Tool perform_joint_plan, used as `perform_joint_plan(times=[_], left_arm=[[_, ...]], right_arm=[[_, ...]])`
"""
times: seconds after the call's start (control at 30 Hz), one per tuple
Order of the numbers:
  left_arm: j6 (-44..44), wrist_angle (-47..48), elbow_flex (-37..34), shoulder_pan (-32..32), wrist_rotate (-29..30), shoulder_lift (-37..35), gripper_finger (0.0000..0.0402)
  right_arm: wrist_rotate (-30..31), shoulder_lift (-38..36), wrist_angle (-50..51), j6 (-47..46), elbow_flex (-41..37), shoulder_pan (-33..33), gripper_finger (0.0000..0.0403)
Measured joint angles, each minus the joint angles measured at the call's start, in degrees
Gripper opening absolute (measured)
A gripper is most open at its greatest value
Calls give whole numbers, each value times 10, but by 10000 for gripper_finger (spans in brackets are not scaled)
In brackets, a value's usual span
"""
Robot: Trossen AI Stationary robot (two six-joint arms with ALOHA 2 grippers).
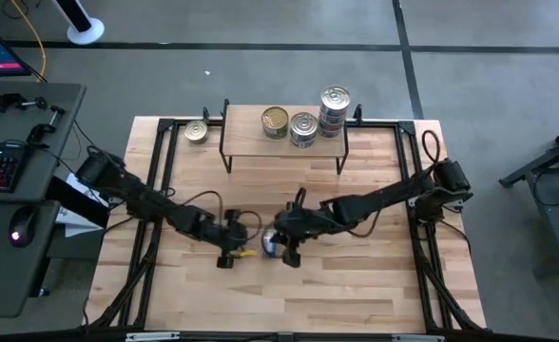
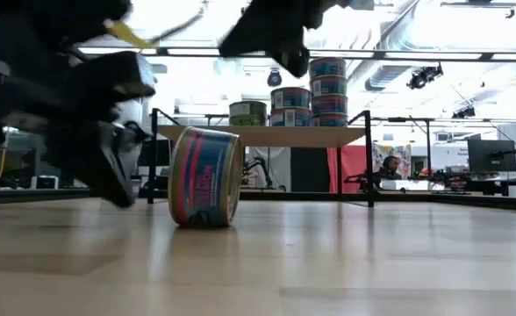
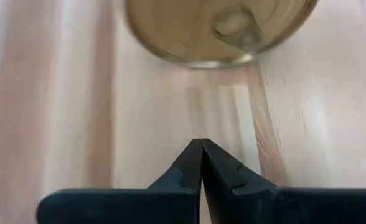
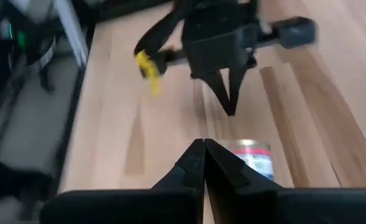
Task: Stack canned seafood by type on shelf
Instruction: Stack the blue tuna can on top of the other stacked blue tuna cans on the shelf
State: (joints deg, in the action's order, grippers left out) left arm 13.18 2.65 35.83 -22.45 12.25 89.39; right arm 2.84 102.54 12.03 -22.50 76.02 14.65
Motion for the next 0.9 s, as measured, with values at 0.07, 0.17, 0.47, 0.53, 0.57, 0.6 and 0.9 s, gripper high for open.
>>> perform_joint_plan(times=[0.07,0.17,0.47,0.53,0.57,0.6,0.9], left_arm=[[46,-17,-35,-12,27,-44,0],[125,-50,-94,-29,67,-101,0],[179,-87,-161,-52,90,-157,0],[154,-89,-167,-49,84,-154,0],[140,-91,-171,-47,82,-154,0],[127,-90,-174,-43,77,-154,0],[60,-104,-177,-26,-59,-154,0]], right_arm=[[-1,0,33,-67,44,-10,0],[-15,5,86,-146,114,-28,6],[-77,156,350,-75,450,-35,158],[-75,196,438,-92,520,-31,201],[-74,213,477,-109,551,-29,222],[-73,228,510,-132,578,-27,240],[-37,236,538,-640,470,-33,298]])
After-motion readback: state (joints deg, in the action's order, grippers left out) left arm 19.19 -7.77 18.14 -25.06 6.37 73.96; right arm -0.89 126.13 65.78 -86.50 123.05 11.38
